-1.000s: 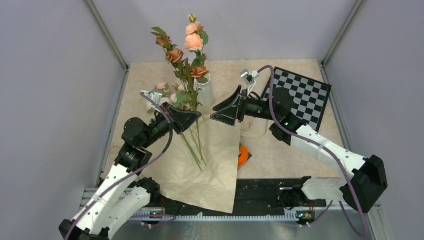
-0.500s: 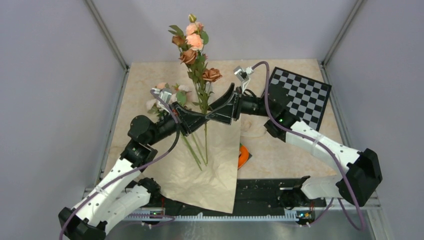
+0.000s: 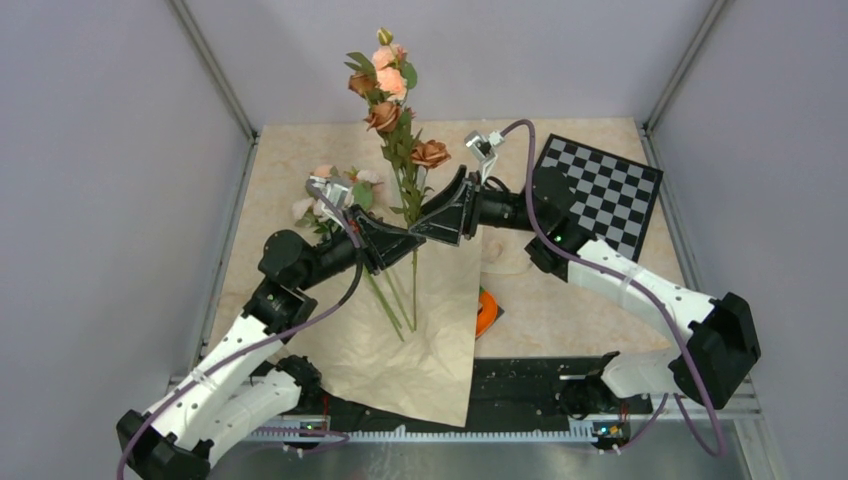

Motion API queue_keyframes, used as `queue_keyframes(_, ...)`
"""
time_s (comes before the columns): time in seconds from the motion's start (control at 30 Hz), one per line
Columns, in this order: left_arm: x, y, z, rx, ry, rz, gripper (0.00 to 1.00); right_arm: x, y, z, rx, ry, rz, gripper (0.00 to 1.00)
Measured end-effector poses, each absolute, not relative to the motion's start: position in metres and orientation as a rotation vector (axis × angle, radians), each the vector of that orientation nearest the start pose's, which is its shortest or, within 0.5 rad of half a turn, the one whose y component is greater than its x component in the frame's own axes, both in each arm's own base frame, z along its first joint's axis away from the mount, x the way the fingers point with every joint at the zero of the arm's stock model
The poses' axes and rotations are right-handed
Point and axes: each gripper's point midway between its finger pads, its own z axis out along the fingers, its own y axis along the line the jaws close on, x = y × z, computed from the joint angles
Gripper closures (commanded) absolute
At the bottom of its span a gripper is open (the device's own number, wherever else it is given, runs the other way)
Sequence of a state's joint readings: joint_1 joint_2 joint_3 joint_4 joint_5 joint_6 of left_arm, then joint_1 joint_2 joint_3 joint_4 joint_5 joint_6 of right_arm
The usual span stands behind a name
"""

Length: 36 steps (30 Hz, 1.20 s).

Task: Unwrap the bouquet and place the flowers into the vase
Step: Pick up the fake flower from the wrapping paper.

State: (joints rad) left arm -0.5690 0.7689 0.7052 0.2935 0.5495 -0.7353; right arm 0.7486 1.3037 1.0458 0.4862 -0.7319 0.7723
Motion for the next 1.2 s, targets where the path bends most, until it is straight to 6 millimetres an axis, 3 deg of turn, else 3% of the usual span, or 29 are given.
queue_keyframes(0.9, 0.1774, -0.2573, 0.3613, 0.416, 1.485, -1.450, 1.00, 0.1909, 0.3684, 0.3792, -0.687, 1.493, 1.722, 0.69)
queue_keyframes(1.2, 0.1791, -0.2588, 0.3591, 0.420, 1.494, -1.449, 1.00, 0.1909, 0.3684, 0.3800, -0.681, 1.493, 1.728, 1.00)
